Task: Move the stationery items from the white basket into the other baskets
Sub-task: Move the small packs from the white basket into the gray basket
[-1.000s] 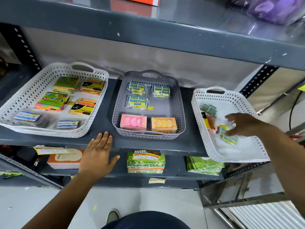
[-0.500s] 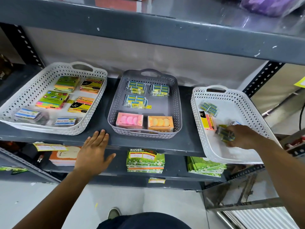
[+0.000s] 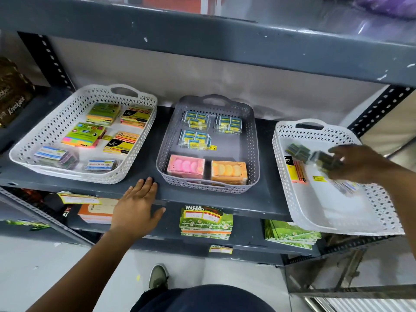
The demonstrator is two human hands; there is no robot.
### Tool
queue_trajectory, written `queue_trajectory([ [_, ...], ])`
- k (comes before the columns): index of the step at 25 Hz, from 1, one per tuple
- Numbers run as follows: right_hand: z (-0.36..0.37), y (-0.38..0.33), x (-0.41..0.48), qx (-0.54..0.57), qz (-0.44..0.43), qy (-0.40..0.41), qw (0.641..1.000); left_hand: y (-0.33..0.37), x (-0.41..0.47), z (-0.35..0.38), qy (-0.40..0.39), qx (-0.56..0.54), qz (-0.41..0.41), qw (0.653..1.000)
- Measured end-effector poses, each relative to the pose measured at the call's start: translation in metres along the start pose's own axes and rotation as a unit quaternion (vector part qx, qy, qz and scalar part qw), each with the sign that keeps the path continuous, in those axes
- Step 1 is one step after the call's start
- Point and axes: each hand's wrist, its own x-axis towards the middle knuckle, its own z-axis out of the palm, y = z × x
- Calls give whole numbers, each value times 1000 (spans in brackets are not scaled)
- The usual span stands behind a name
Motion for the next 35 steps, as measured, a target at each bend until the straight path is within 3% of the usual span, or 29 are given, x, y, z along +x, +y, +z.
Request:
queue_trajectory([
  [5, -29, -115, 42, 57, -147, 95, 983, -1, 3, -2, 8, 1, 3, 1000],
  [7, -21, -162, 61, -4, -192, 71, 979, -3, 3, -3, 10, 5, 9, 1000],
  [12, 21, -211, 104, -96, -171, -25, 980, -8, 3, -4, 3, 7, 26, 1000],
  [25, 45, -213, 119, -142, -168, -24, 975, -13, 3, -5, -9, 13, 29, 999],
  [28, 25, -197, 118, -4, -170, -30, 985, -12, 3, -5, -11, 12, 30, 999],
  [30, 4, -170, 122, 87, -172, 49, 980, -12, 3, -4, -10, 12, 30, 999],
  [32, -8, -129, 126, 152, -134, 137, 970, -11, 3, -5, -9, 11, 29, 999],
  [35, -4, -69, 126, 160, -30, 135, 977, -9, 3, -5, -7, 12, 29, 999],
])
